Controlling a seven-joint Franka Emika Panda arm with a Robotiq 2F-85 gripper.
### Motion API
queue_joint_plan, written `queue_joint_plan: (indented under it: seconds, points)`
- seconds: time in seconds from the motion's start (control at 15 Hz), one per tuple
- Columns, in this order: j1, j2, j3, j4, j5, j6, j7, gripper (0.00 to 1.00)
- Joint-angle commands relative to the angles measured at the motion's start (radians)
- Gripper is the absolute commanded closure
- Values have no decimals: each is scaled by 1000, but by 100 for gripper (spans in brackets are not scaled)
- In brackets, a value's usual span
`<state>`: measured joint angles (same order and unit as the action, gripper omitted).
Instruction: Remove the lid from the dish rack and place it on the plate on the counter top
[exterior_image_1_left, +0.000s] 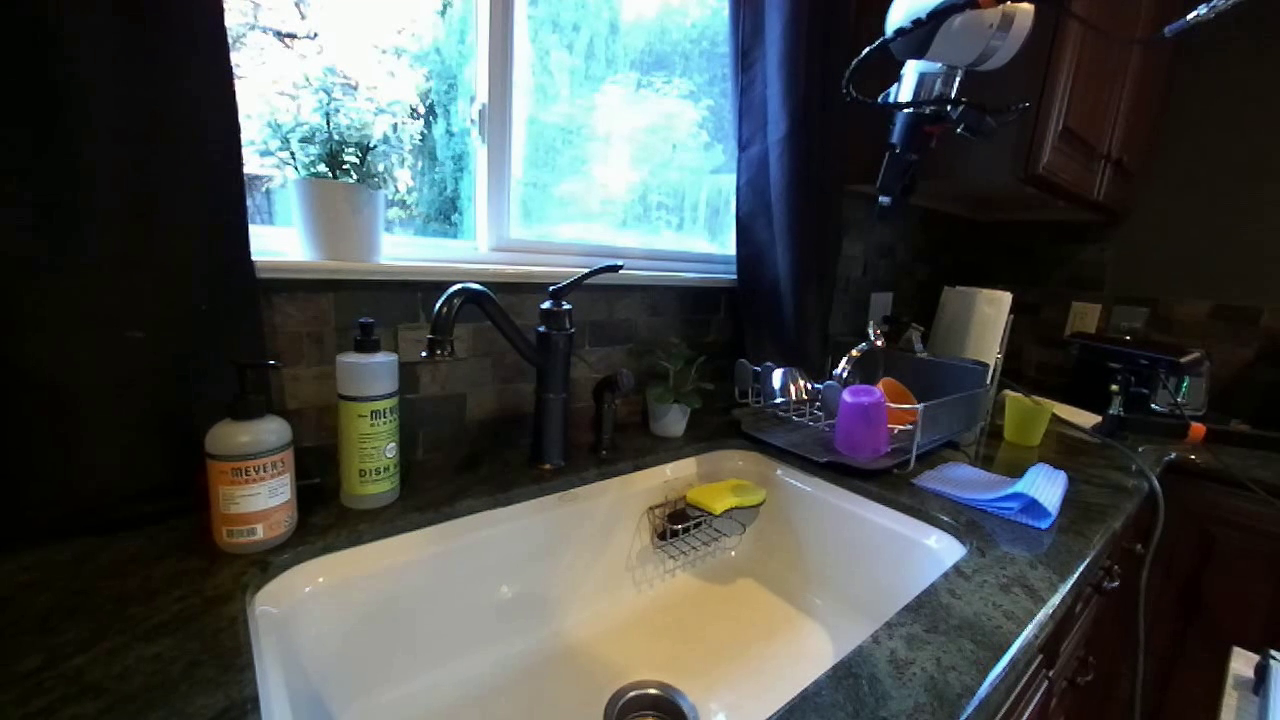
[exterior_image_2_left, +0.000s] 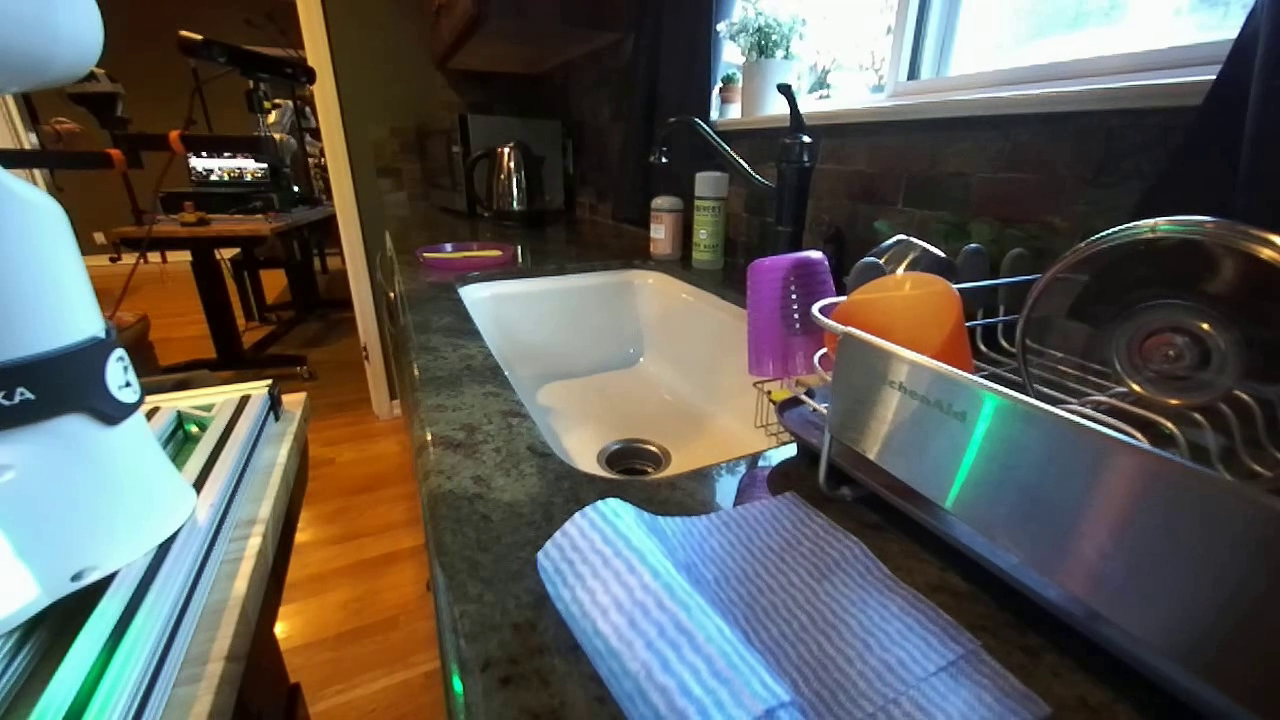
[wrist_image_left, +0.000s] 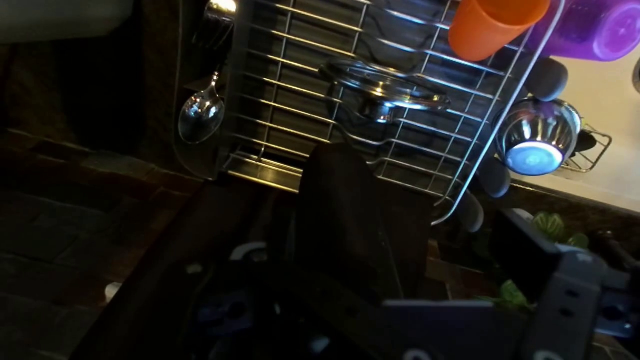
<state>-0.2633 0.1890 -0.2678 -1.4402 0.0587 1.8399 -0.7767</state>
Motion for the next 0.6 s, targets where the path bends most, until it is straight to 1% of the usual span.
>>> queue_joint_plan:
  seconds: [0.0, 0.2, 0.33, 0.47, 0.53]
  points:
    - [-9, 40, 30, 26, 5, -55, 127, 0]
    - [1, 124, 60, 42, 22, -66, 317, 0]
    - [-5, 192, 77, 49, 35, -12, 429, 0]
    - [-21, 268, 94, 75, 60, 7, 475, 0]
    - [-31, 301, 103, 86, 69, 19, 469, 0]
